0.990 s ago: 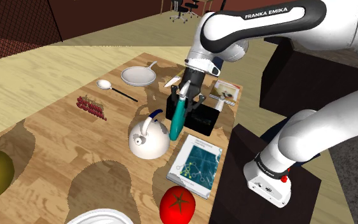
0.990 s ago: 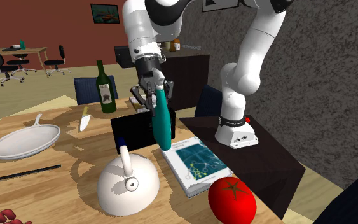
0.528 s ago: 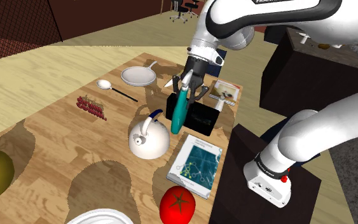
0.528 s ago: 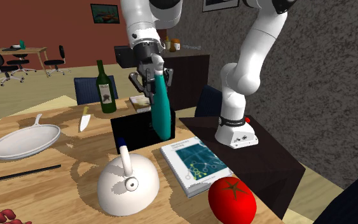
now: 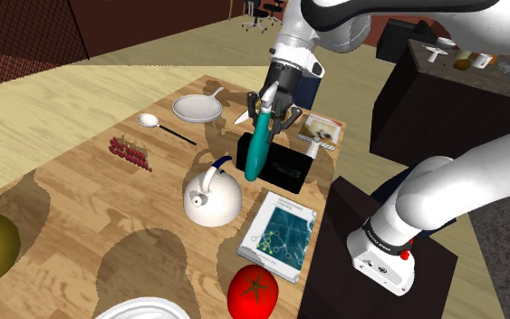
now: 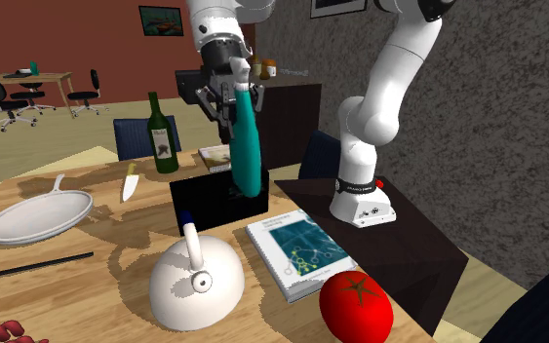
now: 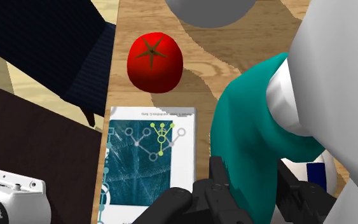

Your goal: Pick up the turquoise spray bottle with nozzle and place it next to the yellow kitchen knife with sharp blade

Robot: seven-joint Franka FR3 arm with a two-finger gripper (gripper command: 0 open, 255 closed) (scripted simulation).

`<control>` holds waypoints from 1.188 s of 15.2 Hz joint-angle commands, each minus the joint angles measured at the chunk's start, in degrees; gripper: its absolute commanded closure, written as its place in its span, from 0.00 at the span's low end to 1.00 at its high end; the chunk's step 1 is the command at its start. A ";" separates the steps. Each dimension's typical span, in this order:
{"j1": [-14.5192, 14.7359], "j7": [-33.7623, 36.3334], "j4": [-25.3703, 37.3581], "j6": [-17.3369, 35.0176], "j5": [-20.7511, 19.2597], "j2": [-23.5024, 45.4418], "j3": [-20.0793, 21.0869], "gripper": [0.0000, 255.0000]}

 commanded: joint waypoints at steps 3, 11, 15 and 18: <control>-0.11 1.39 2.79 -2.82 -0.46 -0.32 -0.49 1.00; -0.30 4.03 8.72 -8.03 -1.18 -0.17 -1.35 1.00; -0.38 5.38 11.94 -10.58 -1.46 0.19 -1.74 1.00; -0.85 4.59 12.96 -11.47 -2.07 0.90 -2.60 1.00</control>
